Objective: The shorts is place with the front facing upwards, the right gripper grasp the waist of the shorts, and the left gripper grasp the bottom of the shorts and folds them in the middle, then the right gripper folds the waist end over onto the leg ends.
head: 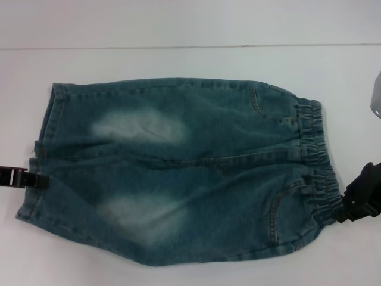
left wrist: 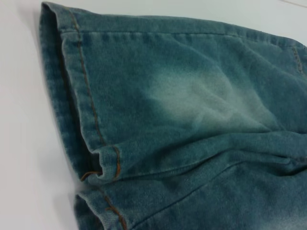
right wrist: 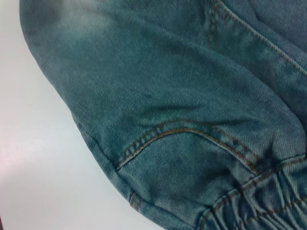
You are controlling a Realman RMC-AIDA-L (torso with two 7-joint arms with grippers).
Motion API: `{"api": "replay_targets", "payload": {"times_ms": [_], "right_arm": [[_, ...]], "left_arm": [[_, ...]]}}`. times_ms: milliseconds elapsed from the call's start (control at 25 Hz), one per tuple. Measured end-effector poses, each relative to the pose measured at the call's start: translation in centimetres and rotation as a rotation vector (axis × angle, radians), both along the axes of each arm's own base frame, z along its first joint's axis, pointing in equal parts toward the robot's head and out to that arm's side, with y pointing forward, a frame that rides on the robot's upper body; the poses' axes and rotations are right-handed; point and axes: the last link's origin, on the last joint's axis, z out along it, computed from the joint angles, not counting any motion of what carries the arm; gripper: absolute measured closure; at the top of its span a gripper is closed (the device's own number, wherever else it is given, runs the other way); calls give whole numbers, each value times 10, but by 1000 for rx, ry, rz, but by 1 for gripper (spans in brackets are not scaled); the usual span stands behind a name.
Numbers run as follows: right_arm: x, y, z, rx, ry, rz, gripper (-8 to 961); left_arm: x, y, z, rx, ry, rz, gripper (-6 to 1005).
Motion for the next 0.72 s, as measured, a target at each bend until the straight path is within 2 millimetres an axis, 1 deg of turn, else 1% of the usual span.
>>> {"api": "replay_targets", "payload": {"times_ms": [480,720], "right_arm": [[-1,2,0,14,3,-24,889],[4,4,11,84,64,-60,903]], "left_arm": [[2,3,3,17,-6,-5,962],[0,8,8,56,-28,-2,962]]}}
